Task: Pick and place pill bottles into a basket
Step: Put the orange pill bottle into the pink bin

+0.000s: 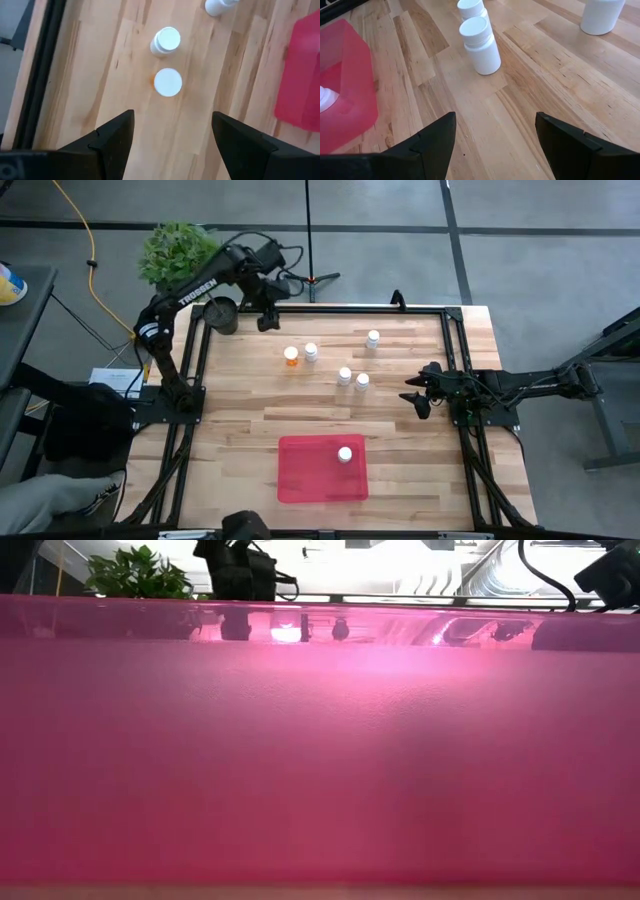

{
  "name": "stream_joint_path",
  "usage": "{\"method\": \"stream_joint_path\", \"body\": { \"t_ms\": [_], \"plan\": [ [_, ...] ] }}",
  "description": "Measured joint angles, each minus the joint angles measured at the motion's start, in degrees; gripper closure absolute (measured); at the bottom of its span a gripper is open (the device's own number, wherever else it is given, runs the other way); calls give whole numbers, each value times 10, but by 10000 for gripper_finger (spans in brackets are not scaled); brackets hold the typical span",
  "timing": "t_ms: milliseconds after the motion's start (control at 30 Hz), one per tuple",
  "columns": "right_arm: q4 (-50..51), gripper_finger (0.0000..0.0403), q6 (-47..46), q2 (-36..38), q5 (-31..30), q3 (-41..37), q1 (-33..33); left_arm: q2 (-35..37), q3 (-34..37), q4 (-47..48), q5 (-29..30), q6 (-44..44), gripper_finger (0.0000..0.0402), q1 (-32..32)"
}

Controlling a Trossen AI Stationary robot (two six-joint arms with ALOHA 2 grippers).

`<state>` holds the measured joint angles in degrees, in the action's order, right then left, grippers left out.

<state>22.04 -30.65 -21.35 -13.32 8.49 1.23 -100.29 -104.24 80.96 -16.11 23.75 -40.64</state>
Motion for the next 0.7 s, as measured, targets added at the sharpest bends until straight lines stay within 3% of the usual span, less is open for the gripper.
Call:
{"method": "stream_joint_path", "body": {
  "t_ms": [700],
  "plan": [
    [0, 139, 0, 0, 0, 0, 0, 0, 98, -109, 73, -3, 103, 74]
  ]
}}
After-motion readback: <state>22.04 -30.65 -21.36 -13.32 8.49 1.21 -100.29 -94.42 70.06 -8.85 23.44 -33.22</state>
